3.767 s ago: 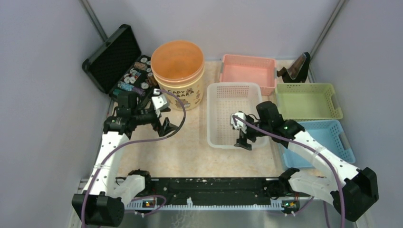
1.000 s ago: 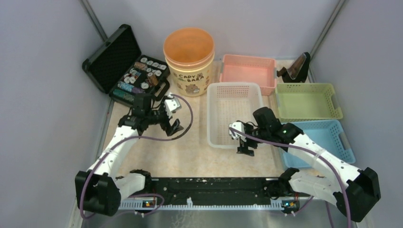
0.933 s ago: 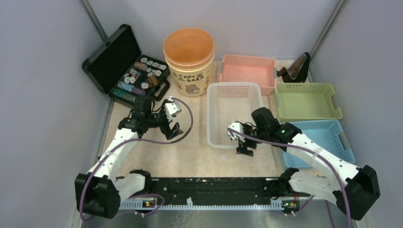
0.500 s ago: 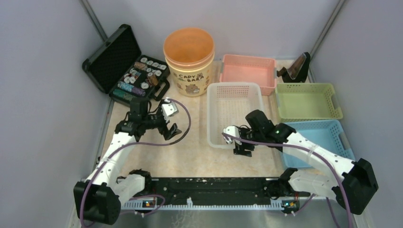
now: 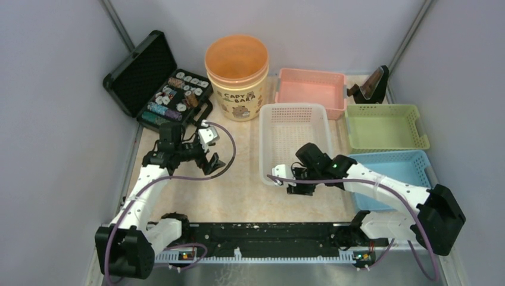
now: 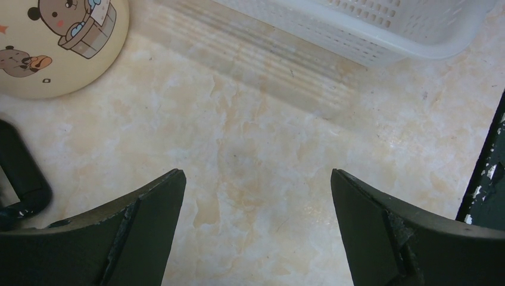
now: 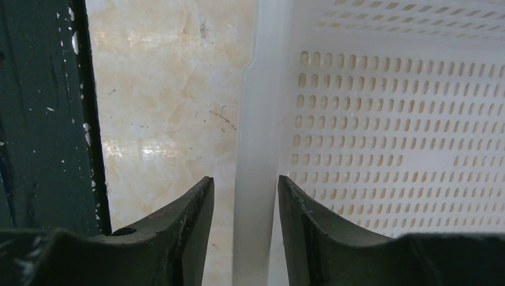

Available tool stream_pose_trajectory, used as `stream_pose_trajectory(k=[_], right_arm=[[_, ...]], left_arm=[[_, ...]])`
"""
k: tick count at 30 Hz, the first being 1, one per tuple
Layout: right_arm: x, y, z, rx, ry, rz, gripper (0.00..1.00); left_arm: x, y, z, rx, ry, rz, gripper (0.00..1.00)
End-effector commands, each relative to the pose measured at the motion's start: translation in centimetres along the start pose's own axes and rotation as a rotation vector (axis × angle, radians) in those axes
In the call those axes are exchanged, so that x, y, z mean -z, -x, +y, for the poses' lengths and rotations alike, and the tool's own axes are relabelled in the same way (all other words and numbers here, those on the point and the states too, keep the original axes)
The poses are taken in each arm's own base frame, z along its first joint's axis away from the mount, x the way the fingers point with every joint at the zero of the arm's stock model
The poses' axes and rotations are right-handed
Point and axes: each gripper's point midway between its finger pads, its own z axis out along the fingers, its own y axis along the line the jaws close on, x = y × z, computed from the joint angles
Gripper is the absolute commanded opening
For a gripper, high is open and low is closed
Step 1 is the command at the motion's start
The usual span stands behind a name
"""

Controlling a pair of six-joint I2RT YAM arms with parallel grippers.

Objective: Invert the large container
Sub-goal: Turn the container upside down at the center of the board.

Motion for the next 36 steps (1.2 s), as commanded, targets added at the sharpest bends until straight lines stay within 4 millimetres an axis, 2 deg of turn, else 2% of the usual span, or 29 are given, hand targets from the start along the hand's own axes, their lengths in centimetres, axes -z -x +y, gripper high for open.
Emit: stream_pose_trajectory(k=[1, 4, 8, 11, 14, 17, 21, 28, 33, 36], right_arm=[[1.4, 2.4, -1.2, 0.032, -0.043, -0.020, 0.43], [1.9, 3.0, -1.0, 0.046, -0.031, -0.016, 0.39], [2.3, 3.6, -0.6, 0.055, -0.008, -0.012, 0.24], [2.0, 3.3, -0.2, 0.055, 0.017, 0.010, 0.16], [1.6, 2.9, 0.2, 0.059, 0.032, 0.037, 0.12], [1.5, 3.0, 0.3, 0.064, 0.039, 0.061, 0.00], [2.4, 3.9, 0.5, 0.055, 0.054, 0.062, 0.00], [5.5, 7.6, 1.7, 0.030, 0.126, -0.048, 0.00], [7.6, 9.5, 2.9, 0.023, 0.195, -0.104, 0.00], [8.8, 10.6, 3.4, 0.028, 0.223, -0.139, 0.00]], left_arm=[[0.0, 0.4, 0.0, 0.002, -0.017, -0.038, 0.99], [0.2, 0.3, 0.1, 0.007, -0.020, -0.046, 0.99], [0.3, 0.2, 0.3, 0.012, -0.017, -0.048, 0.99], [0.3, 0.0, 0.3, 0.018, -0.018, -0.046, 0.99], [0.4, 0.1, 0.3, 0.017, -0.020, -0.050, 0.99], [0.5, 0.1, 0.4, 0.014, -0.019, -0.054, 0.99], [0.5, 0.1, 0.4, 0.014, -0.020, -0.055, 0.99], [0.6, 0.1, 0.0, -0.003, -0.034, -0.063, 0.99], [1.1, 1.1, 0.2, -0.039, 0.000, -0.094, 0.99], [1.7, 2.3, 0.5, -0.074, 0.029, -0.125, 0.99]])
